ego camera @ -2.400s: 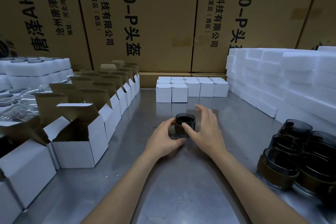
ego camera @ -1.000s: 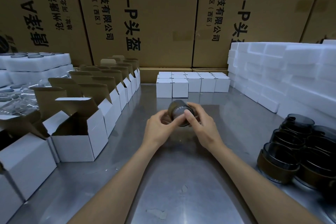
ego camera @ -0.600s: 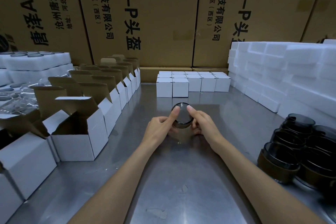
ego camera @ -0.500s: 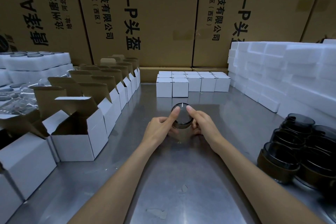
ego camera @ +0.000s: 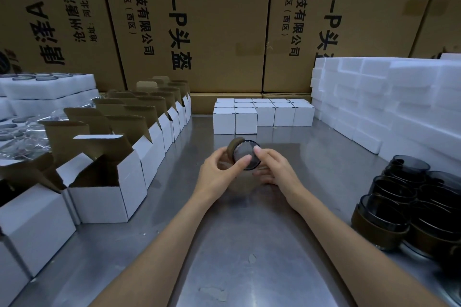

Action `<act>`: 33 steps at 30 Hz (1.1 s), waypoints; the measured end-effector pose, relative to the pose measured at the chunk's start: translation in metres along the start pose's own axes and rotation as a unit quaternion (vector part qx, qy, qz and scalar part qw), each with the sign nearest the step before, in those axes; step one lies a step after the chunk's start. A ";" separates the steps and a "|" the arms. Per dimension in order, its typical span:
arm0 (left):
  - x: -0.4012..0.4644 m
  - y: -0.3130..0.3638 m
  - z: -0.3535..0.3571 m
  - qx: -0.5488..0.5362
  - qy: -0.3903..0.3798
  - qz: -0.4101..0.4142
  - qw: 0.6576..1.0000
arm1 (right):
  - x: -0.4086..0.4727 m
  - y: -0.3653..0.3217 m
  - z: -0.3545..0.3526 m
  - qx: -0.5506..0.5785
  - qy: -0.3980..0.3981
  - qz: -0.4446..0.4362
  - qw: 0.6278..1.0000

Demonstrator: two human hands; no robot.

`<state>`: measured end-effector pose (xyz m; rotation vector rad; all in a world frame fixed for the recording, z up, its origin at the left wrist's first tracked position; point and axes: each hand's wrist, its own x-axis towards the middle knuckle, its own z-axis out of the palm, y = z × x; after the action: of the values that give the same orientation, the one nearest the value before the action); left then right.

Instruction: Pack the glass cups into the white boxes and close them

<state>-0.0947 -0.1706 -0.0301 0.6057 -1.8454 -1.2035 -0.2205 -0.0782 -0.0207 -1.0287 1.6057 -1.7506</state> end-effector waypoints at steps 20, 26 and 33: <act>-0.002 -0.005 0.007 0.160 -0.017 0.126 0.979 | -0.001 -0.011 0.005 0.139 -0.021 0.095 0.985; -0.006 0.001 0.006 0.189 0.051 0.174 0.965 | -0.002 -0.010 0.007 0.116 -0.027 0.092 0.989; -0.008 0.003 0.005 0.218 0.052 0.201 0.954 | -0.002 -0.008 0.007 0.071 -0.026 0.081 0.994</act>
<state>-0.0944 -0.1608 -0.0319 0.4817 -2.0318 -0.4906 -0.2128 -0.0788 -0.0129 -0.8464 1.4660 -1.6890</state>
